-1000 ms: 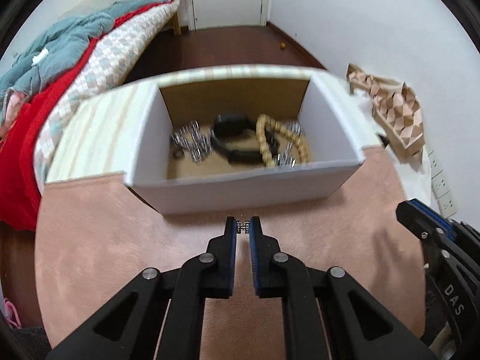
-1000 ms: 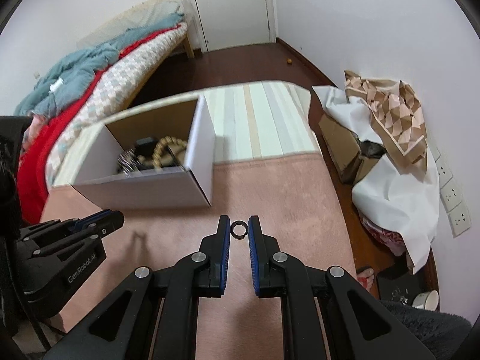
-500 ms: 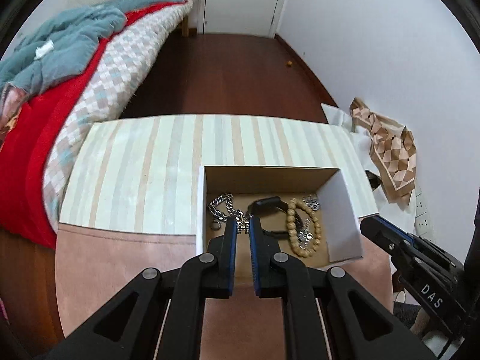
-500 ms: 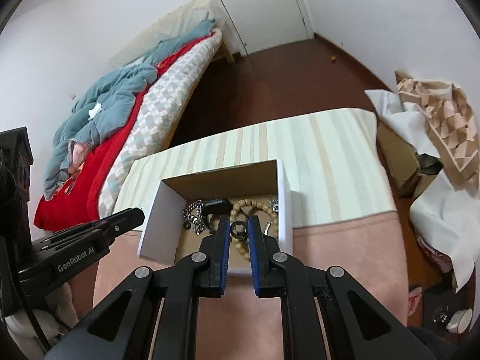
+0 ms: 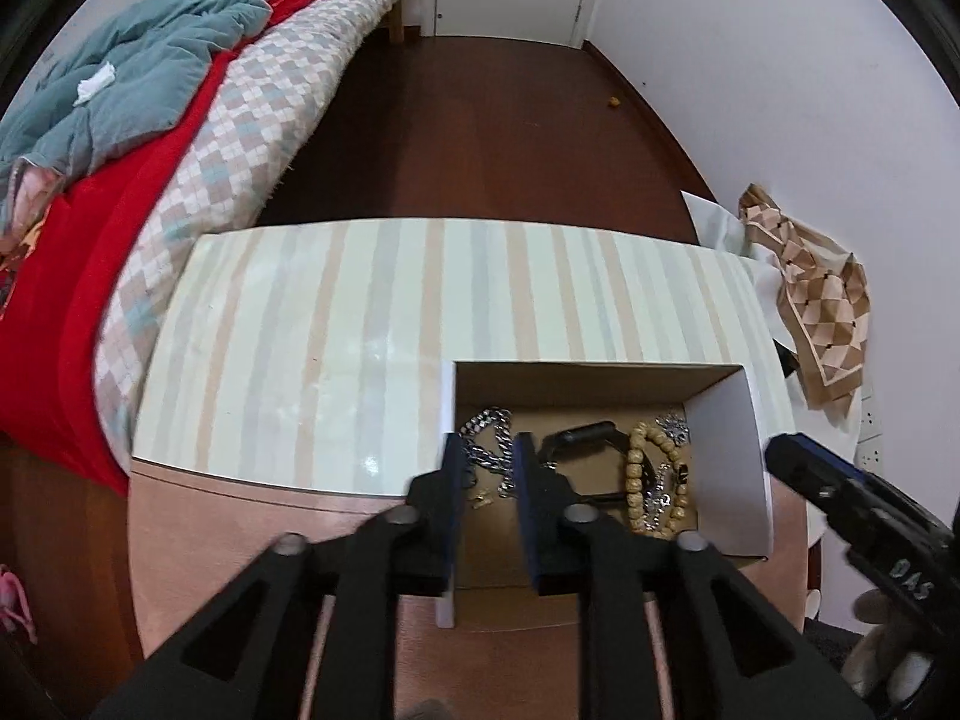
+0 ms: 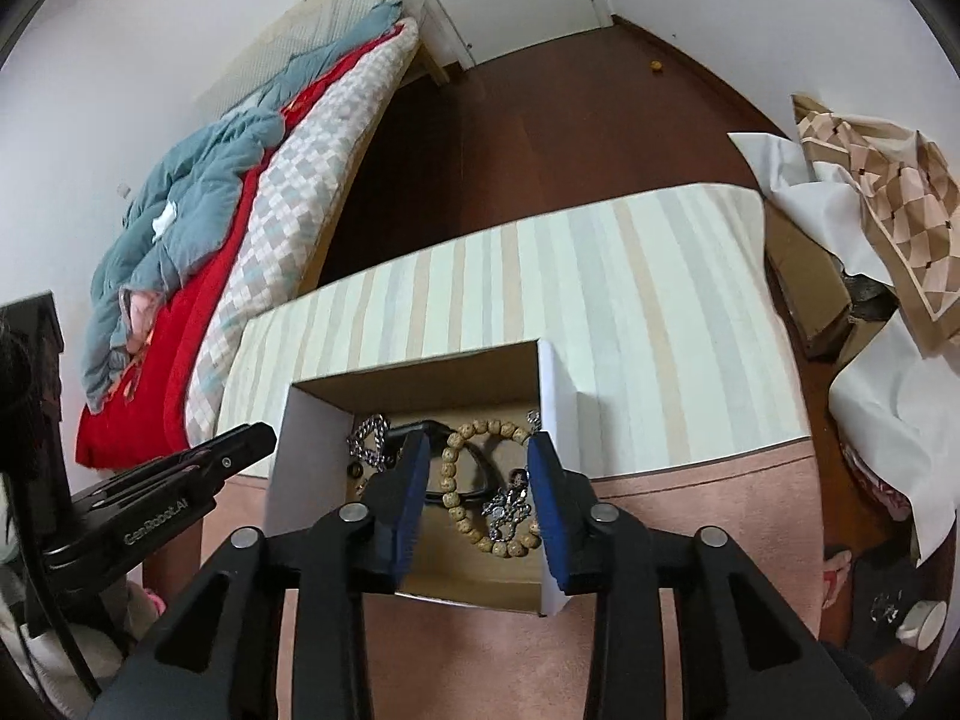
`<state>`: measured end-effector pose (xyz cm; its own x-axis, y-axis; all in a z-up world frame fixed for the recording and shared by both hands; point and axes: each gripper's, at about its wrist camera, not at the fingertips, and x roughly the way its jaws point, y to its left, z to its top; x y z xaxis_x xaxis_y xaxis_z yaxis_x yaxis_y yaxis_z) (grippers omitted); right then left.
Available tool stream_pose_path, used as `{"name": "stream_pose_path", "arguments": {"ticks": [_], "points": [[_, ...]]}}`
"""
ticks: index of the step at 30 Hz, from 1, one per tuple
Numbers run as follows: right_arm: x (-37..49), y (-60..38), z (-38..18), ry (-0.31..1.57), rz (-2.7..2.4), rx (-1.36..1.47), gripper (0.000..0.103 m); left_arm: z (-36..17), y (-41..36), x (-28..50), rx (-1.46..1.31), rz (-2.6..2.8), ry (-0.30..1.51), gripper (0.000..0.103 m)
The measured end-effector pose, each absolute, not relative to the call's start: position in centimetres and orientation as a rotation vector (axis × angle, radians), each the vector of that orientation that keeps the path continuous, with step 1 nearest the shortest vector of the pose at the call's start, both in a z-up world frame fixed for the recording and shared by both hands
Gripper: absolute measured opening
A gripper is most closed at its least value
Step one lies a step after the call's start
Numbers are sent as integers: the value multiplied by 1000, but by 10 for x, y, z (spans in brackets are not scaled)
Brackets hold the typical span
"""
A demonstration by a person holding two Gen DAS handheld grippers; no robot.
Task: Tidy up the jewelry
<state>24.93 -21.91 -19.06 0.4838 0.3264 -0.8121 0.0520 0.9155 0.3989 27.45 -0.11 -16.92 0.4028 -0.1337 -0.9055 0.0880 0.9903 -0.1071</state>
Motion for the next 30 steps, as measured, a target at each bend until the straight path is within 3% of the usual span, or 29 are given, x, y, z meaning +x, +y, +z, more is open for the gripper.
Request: {"name": "stream_pose_path", "arguments": {"ticks": [1,2,3,6,7,9,11,14,21,30], "points": [[248,-222,-187,1054,168,404,37,-167,1,273,-41,-128,1141,37],[247,-224,-184,1049,155,400,42,-164,3,272,-39,-117,1130,51],[244,-226,-179,1041,134,382,51,-161,5,270,-38,-105,1117,60],[238,-226,-168,1038,43,282,77,-157,11,264,-26,-72,1097,62],[235,-224,-165,1046,13,236,81,-157,13,262,-19,-55,1095,64],[231,-217,-164,1075,-39,151,96,-156,15,256,-6,-36,1079,84],[227,-213,-166,1100,-59,111,101,-158,16,249,13,-12,1070,93],[221,-203,-171,1134,-81,64,102,-163,13,239,49,2,1083,100],[204,-188,-167,1132,-114,22,103,-163,10,213,83,29,1094,101],[163,-184,-119,1081,-107,23,103,-118,11,169,52,-2,1053,101]]}}
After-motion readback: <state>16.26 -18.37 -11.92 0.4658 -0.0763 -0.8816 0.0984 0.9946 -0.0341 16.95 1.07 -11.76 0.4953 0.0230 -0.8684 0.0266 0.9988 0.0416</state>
